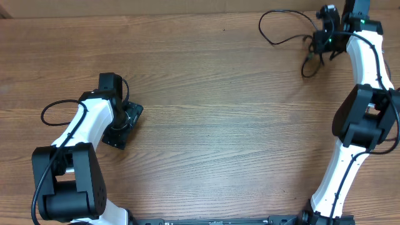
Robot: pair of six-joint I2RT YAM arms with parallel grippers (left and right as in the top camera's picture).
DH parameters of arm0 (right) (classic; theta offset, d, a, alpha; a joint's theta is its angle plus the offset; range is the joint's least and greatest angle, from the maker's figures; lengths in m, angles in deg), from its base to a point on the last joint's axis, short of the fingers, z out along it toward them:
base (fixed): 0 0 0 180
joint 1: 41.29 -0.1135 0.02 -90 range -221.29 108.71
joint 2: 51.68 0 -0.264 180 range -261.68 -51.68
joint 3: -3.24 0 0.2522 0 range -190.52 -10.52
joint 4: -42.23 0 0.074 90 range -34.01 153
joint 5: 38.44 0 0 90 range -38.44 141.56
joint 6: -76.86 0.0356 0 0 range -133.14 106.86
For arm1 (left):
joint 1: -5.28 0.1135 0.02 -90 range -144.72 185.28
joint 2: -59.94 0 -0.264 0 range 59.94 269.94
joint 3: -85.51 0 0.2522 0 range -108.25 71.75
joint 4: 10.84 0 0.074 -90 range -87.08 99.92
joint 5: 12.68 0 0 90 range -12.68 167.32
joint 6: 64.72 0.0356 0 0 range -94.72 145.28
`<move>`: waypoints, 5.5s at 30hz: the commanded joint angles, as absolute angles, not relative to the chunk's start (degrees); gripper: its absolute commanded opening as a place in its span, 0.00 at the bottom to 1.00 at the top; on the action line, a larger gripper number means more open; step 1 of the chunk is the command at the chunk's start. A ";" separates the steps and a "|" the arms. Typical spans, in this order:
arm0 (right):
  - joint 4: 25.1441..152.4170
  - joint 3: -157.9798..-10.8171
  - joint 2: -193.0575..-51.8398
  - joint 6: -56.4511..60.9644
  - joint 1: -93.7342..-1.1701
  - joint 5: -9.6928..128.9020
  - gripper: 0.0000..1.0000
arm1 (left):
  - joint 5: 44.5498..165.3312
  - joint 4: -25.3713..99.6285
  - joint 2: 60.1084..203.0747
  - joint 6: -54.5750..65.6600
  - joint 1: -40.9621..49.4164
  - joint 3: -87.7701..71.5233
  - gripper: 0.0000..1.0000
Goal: Untangle cables
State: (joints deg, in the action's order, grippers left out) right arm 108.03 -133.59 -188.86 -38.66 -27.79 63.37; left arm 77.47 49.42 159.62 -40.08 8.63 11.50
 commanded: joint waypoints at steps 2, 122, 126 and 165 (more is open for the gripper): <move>107.22 -134.22 -190.98 -38.44 -24.62 63.70 0.04 | 76.29 49.38 160.02 -38.99 8.26 11.26 1.00; 67.83 -49.02 -87.64 -19.03 -41.87 69.47 1.00 | 76.26 49.38 160.02 -38.99 8.26 11.26 1.00; 63.74 -41.00 -80.36 -19.03 -41.87 68.07 1.00 | 76.29 49.38 160.02 -38.99 8.26 11.26 1.00; 50.89 -12.78 -54.29 -17.50 -38.04 64.64 1.00 | 76.26 49.38 160.02 -38.99 8.26 11.26 0.99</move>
State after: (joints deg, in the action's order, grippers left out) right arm 50.96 -13.75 -56.17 -17.85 -38.26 64.69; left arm 77.23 49.42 159.62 -40.08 8.63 11.50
